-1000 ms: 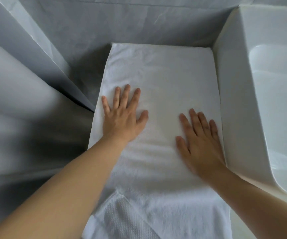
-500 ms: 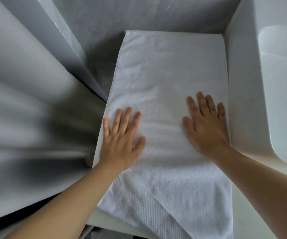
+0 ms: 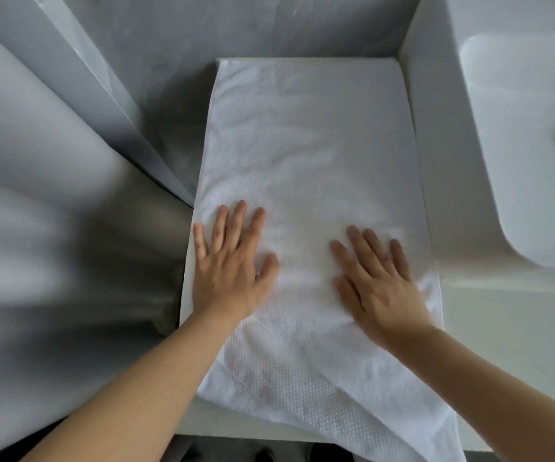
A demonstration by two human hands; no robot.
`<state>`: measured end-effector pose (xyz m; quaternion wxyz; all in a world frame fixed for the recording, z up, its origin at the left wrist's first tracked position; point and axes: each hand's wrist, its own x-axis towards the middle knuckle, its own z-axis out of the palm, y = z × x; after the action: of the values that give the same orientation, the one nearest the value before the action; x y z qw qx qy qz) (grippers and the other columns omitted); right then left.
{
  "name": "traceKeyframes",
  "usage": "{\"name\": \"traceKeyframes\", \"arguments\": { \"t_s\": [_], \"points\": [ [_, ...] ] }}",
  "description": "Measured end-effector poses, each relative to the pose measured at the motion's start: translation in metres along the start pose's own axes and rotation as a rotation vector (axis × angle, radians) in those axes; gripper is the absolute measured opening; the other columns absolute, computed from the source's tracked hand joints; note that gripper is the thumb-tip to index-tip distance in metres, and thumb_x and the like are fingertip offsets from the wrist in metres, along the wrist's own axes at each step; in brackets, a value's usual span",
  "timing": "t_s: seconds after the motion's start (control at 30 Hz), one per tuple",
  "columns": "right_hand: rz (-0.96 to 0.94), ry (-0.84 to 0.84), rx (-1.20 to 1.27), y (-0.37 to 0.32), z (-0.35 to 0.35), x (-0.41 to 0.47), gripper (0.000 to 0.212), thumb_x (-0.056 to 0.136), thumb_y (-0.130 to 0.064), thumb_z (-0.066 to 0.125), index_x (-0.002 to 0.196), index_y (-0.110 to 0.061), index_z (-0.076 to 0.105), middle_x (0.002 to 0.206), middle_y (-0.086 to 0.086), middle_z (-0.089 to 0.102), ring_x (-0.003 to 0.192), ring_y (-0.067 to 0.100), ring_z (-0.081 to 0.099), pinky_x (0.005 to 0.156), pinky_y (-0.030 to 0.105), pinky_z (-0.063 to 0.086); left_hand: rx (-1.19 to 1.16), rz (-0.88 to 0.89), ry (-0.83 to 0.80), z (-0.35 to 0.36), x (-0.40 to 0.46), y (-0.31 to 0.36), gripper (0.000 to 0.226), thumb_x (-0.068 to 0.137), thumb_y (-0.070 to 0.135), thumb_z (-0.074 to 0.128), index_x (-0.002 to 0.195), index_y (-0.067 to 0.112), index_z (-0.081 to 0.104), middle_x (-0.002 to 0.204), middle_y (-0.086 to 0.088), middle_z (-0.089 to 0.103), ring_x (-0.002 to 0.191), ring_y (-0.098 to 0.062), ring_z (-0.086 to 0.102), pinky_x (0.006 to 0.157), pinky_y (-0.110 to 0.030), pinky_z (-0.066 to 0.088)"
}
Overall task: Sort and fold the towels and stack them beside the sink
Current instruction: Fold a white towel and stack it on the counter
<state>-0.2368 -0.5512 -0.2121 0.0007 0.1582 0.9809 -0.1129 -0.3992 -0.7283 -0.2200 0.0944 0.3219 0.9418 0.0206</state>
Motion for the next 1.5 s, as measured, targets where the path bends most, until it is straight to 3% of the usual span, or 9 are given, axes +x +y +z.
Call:
{"name": "traceKeyframes", "arguments": {
  "t_s": [0.53,0.63,0.8,0.97,1.13,1.23,1.37,1.43,1.5],
  "points": [
    [0.075,-0.021,-0.088,0.001,0.013,-0.006,0.06,0.098,-0.053,0.017,0.155,-0.034,0.019,0.164,-0.006,0.012,0.151,0.018,0.006,0.122,0.044,0.0,-0.148,0.192,0.081,-0.004,-0.013,-0.004,0.07,0.089,0.052,0.026,0.155,0.029,0.021,0.166,0.003,-0.001,0.152,-0.019,-0.009,0.121,-0.053,-0.01],
    [0.077,-0.005,-0.067,0.001,0.012,-0.005,0.061,0.097,-0.054,0.015,0.155,-0.035,0.02,0.163,-0.006,0.014,0.151,0.018,0.008,0.122,0.043,0.001,-0.27,0.44,0.137,-0.009,-0.043,0.001,0.043,0.087,0.044,0.04,0.117,0.021,0.06,0.156,-0.005,0.025,0.145,-0.023,0.011,0.121,-0.046,0.012],
    [0.077,-0.004,-0.059,0.0,0.012,-0.006,0.064,0.095,-0.055,0.012,0.155,-0.036,0.018,0.164,-0.007,0.011,0.151,0.016,0.004,0.122,0.041,-0.001,-0.177,0.544,0.006,-0.01,-0.091,0.001,0.032,0.091,0.041,0.038,0.074,0.02,0.057,0.107,0.012,0.05,0.098,-0.013,0.04,0.091,-0.029,0.035],
    [0.086,-0.017,-0.053,-0.001,0.012,-0.006,0.063,0.095,-0.055,0.011,0.155,-0.037,0.016,0.164,-0.008,0.009,0.151,0.016,0.003,0.122,0.041,-0.002,-0.323,0.236,-0.677,-0.052,-0.1,-0.005,0.034,0.096,0.036,0.05,0.067,0.017,0.047,0.071,0.011,0.047,0.067,-0.01,0.043,0.067,-0.028,0.037],
    [0.081,-0.019,-0.055,-0.001,0.012,-0.006,0.063,0.094,-0.053,0.012,0.155,-0.036,0.016,0.164,-0.008,0.008,0.152,0.019,0.001,0.122,0.042,-0.004,-0.126,-0.066,-1.377,-0.086,-0.088,-0.001,0.023,0.086,0.023,0.059,0.1,0.005,0.065,0.094,-0.005,0.075,0.081,-0.028,0.07,0.066,-0.029,0.056],
    [0.091,0.008,-0.037,0.0,0.013,-0.007,0.063,0.095,-0.053,0.017,0.154,-0.034,0.021,0.164,-0.007,0.01,0.152,0.021,0.001,0.122,0.041,-0.005,-0.343,-0.208,-1.021,-0.091,-0.05,0.001,0.029,0.091,0.024,0.055,0.112,0.005,0.063,0.101,-0.016,0.074,0.078,-0.036,0.073,0.061,-0.036,0.06],
    [0.093,0.023,-0.017,0.0,0.012,-0.008,0.066,0.093,-0.055,0.02,0.154,-0.029,0.024,0.164,-0.006,0.013,0.152,0.021,0.004,0.122,0.04,-0.004,-0.278,0.02,-0.078,-0.046,-0.025,0.009,0.039,0.1,0.032,0.035,0.137,0.025,0.045,0.149,-0.004,0.045,0.133,-0.027,0.044,0.109,-0.045,0.037],
    [0.081,0.012,-0.036,0.001,0.013,-0.008,0.067,0.092,-0.056,0.017,0.154,-0.03,0.021,0.164,-0.006,0.011,0.152,0.021,0.003,0.122,0.04,-0.004,-0.116,0.046,0.025,-0.011,-0.036,0.003,0.054,0.102,0.037,0.025,0.155,0.033,0.017,0.166,0.001,0.007,0.152,-0.024,0.005,0.122,-0.05,0.005],
    [0.086,-0.018,-0.05,0.002,0.015,-0.007,0.069,0.092,-0.059,0.014,0.156,-0.032,0.016,0.165,-0.007,0.006,0.152,0.019,-0.001,0.122,0.04,-0.005,-0.062,0.017,0.037,0.008,-0.042,-0.006,0.059,0.1,0.044,0.016,0.157,0.036,0.002,0.166,0.003,-0.006,0.153,-0.022,-0.01,0.12,-0.055,-0.009]
  ]
}}
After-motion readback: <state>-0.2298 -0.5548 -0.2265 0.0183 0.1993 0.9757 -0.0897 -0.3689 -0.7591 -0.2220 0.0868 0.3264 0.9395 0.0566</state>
